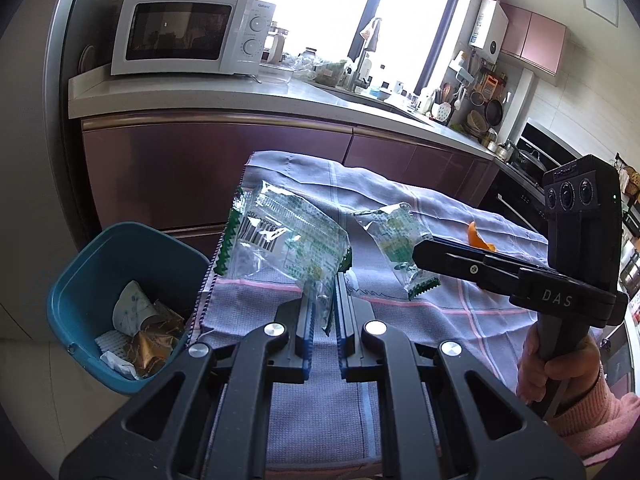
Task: Collect trash
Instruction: 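Lower both tools holding the wrappers over the teal bin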
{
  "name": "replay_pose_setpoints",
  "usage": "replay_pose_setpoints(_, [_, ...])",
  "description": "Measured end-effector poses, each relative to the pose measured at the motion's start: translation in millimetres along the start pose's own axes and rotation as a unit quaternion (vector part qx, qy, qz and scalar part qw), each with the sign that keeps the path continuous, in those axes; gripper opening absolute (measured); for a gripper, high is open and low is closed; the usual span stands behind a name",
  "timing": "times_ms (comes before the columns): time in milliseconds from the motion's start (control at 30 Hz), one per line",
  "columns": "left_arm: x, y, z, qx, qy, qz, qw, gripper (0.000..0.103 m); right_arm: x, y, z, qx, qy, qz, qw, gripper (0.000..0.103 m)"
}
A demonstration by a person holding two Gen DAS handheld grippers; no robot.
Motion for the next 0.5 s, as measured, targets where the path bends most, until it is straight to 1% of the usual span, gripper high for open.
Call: replay_pose_setpoints(500, [1, 12, 36, -0.033, 0.014, -0.009, 0.9993, 0.01, -4, -27, 29, -0.025, 0.021, 0.019, 0.999, 0.023])
Point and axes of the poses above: each gripper's, at about its wrist camera, not at the fingertips, and y roughly against the way its jaws point, z to its left, x to its underside, the point moved 9 cm from there along -y, roughly the way its jaws point, and after that the axes turned 6 degrees about -z, right-handed, at the moved point
